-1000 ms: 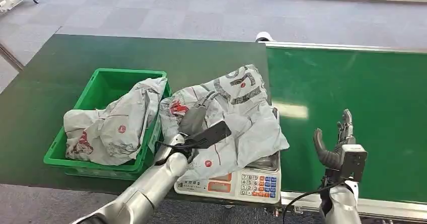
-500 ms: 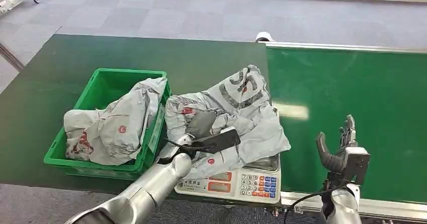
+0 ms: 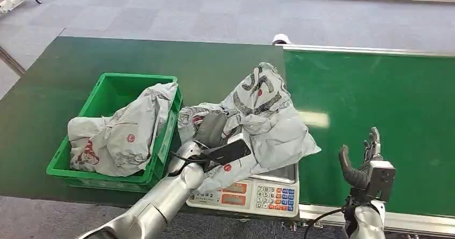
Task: Moved the parcel from conveyor to table for the left to box.
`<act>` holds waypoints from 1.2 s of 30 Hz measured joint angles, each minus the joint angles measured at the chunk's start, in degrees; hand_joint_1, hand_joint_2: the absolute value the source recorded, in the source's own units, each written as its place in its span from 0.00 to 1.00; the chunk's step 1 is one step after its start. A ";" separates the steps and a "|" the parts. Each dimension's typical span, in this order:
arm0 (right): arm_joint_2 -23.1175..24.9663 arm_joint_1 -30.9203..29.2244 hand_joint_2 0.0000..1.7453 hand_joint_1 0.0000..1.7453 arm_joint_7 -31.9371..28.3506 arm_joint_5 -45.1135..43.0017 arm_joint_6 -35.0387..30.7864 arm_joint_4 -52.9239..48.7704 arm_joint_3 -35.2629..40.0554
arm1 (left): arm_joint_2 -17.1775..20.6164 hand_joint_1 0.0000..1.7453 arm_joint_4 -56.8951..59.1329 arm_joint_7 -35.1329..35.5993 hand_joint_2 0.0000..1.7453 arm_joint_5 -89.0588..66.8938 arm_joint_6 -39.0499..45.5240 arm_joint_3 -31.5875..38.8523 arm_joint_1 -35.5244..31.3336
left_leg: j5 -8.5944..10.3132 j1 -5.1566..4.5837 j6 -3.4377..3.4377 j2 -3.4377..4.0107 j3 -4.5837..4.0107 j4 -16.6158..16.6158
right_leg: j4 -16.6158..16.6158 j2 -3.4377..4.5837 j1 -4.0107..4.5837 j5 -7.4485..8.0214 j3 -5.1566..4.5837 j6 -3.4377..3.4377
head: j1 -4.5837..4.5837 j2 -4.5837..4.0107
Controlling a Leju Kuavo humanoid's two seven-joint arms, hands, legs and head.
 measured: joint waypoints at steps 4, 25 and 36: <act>0.22 0.23 1.00 0.00 -0.02 -0.11 -0.20 0.00 -0.37 | -0.39 1.00 -3.97 -9.45 1.00 7.24 7.43 2.72 1.85 | 0.00 0.00 0.00 0.03 0.00 0.00 | 0.00 0.02 0.00 0.00 -0.03 0.00 | -0.02 0.00; 0.44 0.06 1.00 0.00 -0.04 -1.73 -1.38 0.55 -0.46 | 9.22 1.00 -78.43 -13.71 1.00 29.58 21.17 3.78 18.71 | -0.11 0.03 -0.01 0.06 -0.04 -0.01 | 0.01 0.02 0.03 -0.11 -0.03 -0.01 | 0.00 0.00; 0.42 -0.06 1.00 0.00 -0.04 -2.06 -0.59 0.85 -0.46 | 8.00 1.00 -92.98 -13.32 1.00 21.77 21.17 14.08 21.35 | -0.12 0.05 -0.02 0.05 0.00 -0.02 | 0.01 0.01 0.05 -0.13 -0.01 -0.01 | -0.02 0.00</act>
